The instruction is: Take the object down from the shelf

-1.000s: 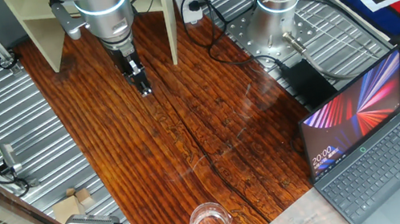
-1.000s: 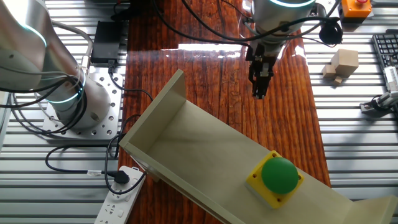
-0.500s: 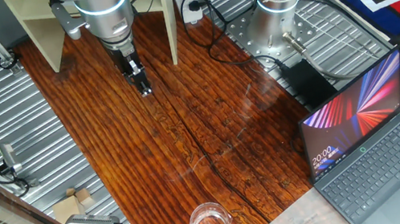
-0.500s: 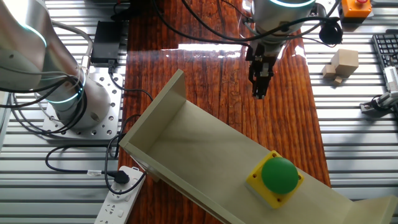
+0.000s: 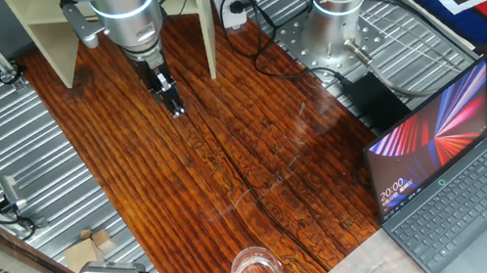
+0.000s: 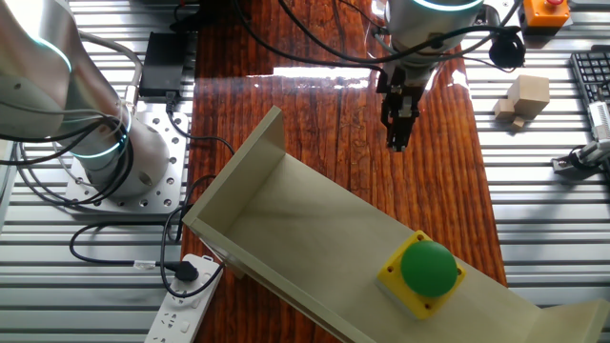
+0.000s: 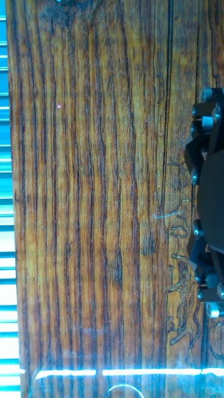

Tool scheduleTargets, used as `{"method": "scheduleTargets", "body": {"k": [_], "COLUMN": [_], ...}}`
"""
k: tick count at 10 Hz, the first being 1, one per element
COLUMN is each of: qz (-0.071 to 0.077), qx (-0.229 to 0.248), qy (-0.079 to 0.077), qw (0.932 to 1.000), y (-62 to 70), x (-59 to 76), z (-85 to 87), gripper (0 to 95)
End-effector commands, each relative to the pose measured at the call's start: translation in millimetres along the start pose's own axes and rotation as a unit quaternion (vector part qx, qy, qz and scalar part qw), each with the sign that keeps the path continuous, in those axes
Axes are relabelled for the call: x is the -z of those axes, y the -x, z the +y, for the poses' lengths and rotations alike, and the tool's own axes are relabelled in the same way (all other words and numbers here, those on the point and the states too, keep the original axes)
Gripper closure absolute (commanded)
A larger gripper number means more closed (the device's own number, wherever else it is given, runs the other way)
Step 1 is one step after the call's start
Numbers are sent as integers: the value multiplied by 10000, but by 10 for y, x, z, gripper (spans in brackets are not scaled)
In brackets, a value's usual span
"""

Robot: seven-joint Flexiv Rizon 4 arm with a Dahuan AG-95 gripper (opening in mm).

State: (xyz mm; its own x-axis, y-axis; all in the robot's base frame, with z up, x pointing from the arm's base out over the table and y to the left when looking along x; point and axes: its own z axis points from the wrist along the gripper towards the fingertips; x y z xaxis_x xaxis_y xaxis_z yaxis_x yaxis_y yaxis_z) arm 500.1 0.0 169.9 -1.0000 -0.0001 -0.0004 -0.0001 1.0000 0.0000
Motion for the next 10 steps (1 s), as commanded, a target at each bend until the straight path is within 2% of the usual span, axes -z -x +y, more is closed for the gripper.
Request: {"method": "scheduleTargets", "body": {"k": [1, 2, 10], "qz": [892, 915, 934], "qx": [3149, 3160, 3173], "qy": [-417, -458, -458], "qw": [9440, 9432, 9426], "y": [-1, -1, 0], "x": [-3, 4, 8], "z": [0, 1, 1], "gripper": [950, 950, 950]}}
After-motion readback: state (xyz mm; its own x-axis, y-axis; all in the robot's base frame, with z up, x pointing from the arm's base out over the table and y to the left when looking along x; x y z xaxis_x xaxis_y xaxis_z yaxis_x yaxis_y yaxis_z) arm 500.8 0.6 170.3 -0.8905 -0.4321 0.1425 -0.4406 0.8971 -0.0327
